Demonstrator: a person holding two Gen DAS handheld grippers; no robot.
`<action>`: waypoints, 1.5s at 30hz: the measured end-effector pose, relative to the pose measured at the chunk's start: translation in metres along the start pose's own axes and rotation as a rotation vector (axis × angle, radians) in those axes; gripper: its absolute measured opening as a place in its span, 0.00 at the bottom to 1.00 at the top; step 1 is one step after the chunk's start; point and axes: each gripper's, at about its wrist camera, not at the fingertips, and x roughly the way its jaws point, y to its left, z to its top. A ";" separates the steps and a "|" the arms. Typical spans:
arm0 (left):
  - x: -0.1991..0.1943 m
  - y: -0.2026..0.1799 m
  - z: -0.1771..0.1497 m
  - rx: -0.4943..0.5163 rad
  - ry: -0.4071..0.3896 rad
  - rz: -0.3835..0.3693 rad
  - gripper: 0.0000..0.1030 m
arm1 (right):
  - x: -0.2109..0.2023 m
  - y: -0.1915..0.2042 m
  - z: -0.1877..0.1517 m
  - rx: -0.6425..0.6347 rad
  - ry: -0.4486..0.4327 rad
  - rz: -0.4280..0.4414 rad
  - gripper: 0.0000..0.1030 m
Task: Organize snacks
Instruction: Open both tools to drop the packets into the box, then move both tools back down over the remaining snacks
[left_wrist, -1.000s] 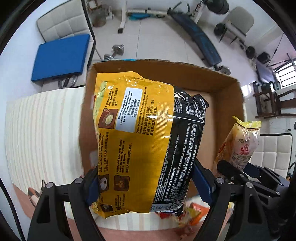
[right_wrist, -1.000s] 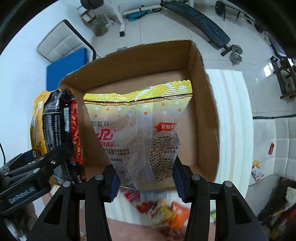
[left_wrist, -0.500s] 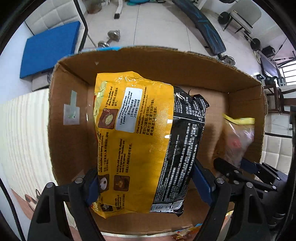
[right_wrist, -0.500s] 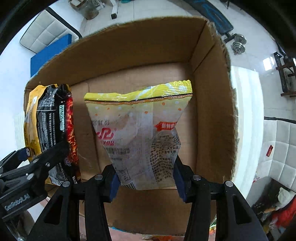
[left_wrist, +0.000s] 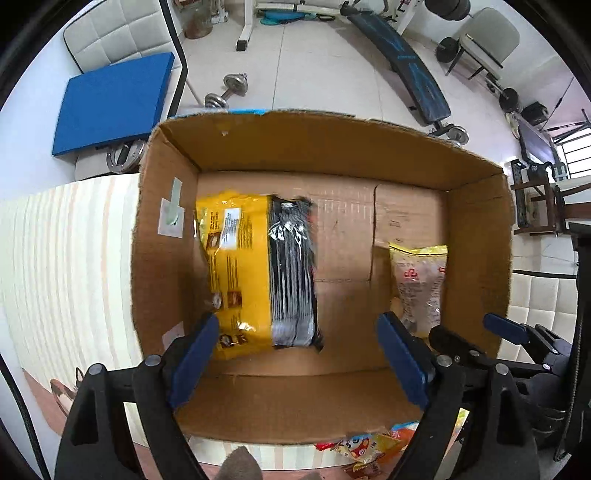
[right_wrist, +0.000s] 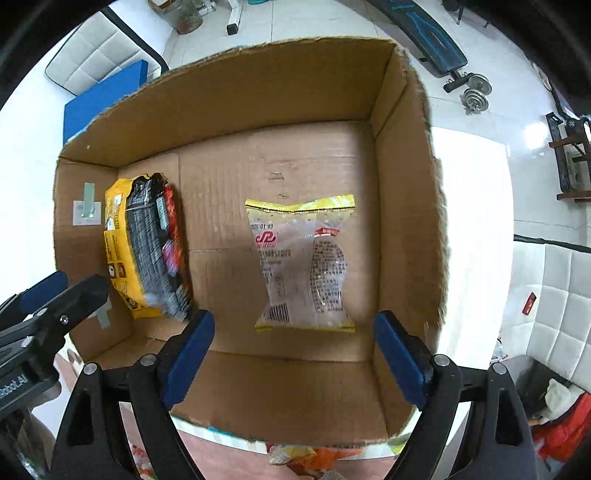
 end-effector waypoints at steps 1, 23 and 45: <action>-0.005 0.000 -0.002 0.003 -0.007 0.000 0.85 | -0.004 0.001 -0.005 -0.001 -0.008 -0.001 0.88; -0.062 0.023 -0.177 -0.043 -0.233 0.017 0.85 | -0.018 0.009 -0.183 0.010 -0.124 0.104 0.89; 0.067 0.124 -0.335 -0.210 0.015 0.180 0.85 | 0.175 -0.008 -0.336 -0.019 0.189 -0.168 0.69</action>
